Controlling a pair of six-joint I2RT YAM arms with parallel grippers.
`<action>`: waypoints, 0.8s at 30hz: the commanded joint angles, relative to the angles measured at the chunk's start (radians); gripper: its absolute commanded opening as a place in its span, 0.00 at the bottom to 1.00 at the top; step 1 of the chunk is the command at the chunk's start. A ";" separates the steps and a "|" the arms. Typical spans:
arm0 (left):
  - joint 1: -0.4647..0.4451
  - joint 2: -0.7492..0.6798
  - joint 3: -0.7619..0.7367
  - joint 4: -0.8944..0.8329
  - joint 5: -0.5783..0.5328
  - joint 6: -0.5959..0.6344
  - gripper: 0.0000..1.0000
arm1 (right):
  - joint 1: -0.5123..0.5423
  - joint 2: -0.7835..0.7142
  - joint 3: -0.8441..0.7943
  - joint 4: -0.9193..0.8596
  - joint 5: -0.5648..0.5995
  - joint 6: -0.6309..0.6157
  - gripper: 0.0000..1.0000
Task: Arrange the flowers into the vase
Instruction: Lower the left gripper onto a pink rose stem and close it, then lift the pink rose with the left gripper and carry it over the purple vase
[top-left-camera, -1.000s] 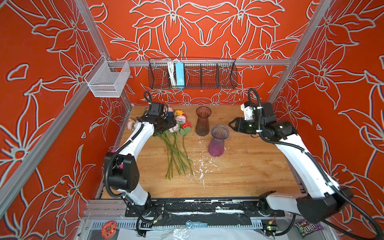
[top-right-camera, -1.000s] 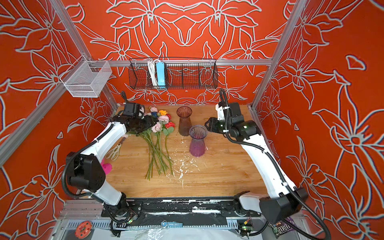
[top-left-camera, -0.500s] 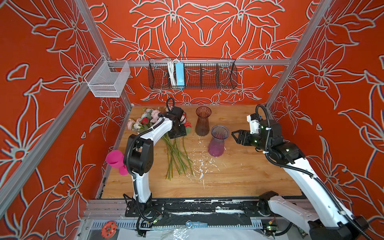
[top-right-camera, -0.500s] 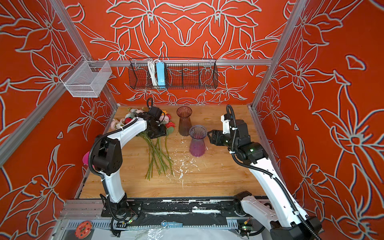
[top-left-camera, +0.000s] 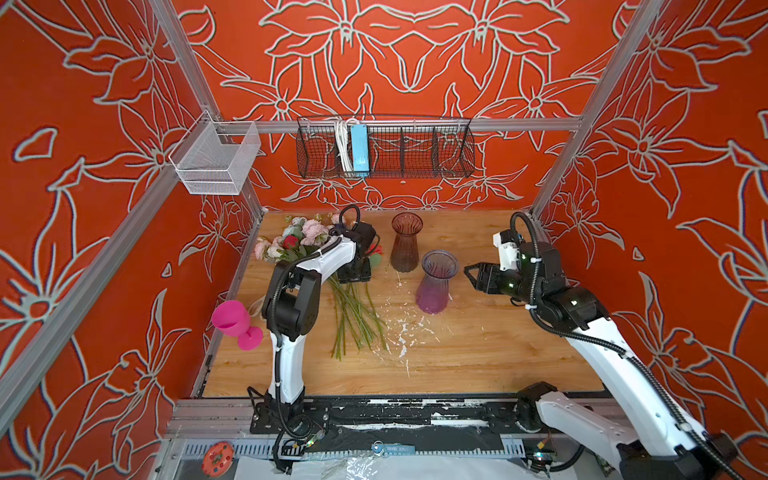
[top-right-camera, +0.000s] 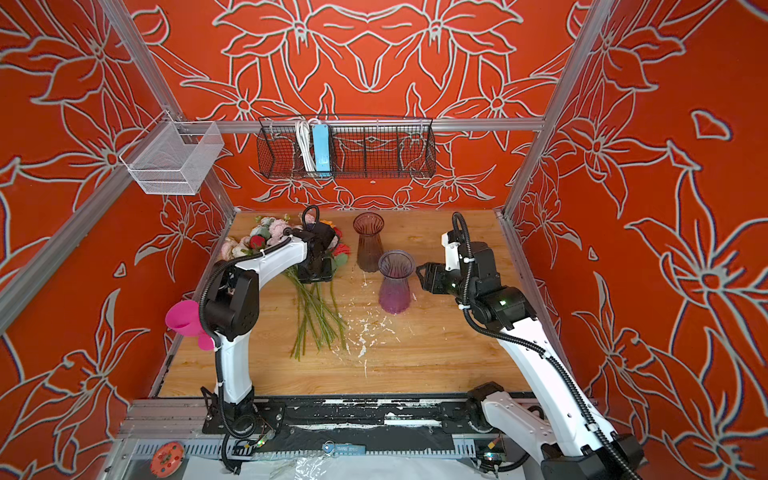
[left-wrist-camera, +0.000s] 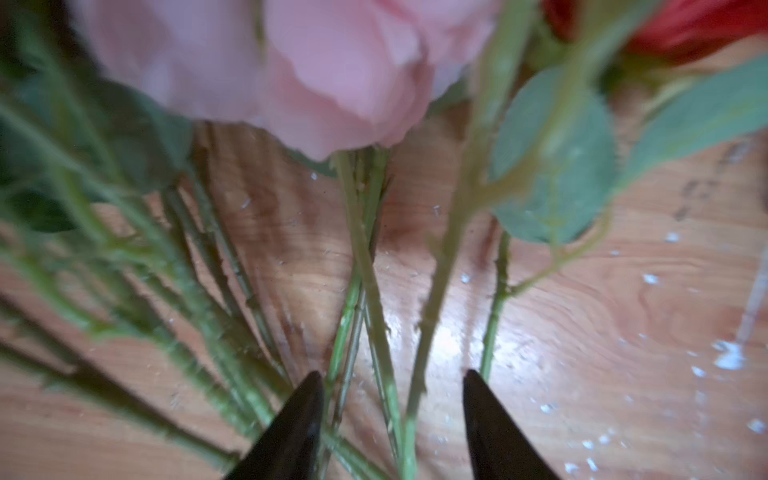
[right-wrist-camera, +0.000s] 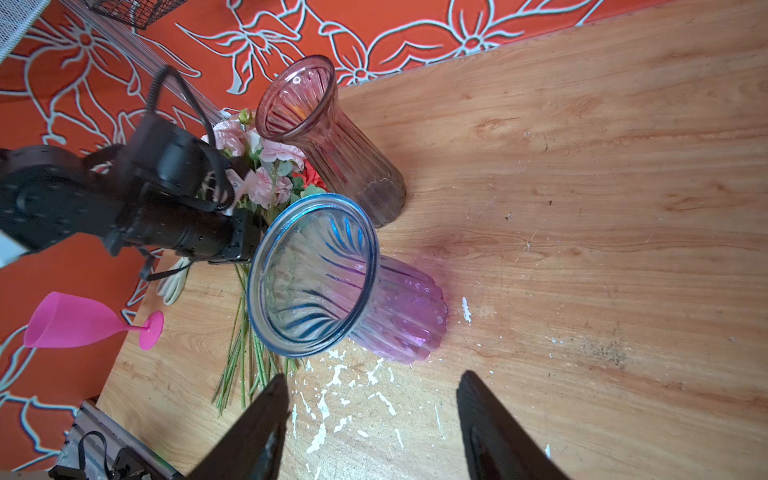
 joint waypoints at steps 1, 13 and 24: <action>-0.002 0.016 0.007 -0.009 0.006 -0.002 0.39 | 0.003 -0.033 -0.013 0.006 0.002 0.003 0.63; -0.002 -0.135 -0.038 0.056 0.019 -0.030 0.00 | 0.003 -0.080 0.006 -0.032 0.019 0.006 0.61; -0.002 -0.549 -0.306 0.367 0.078 -0.058 0.00 | 0.003 -0.065 0.037 -0.031 0.047 0.008 0.61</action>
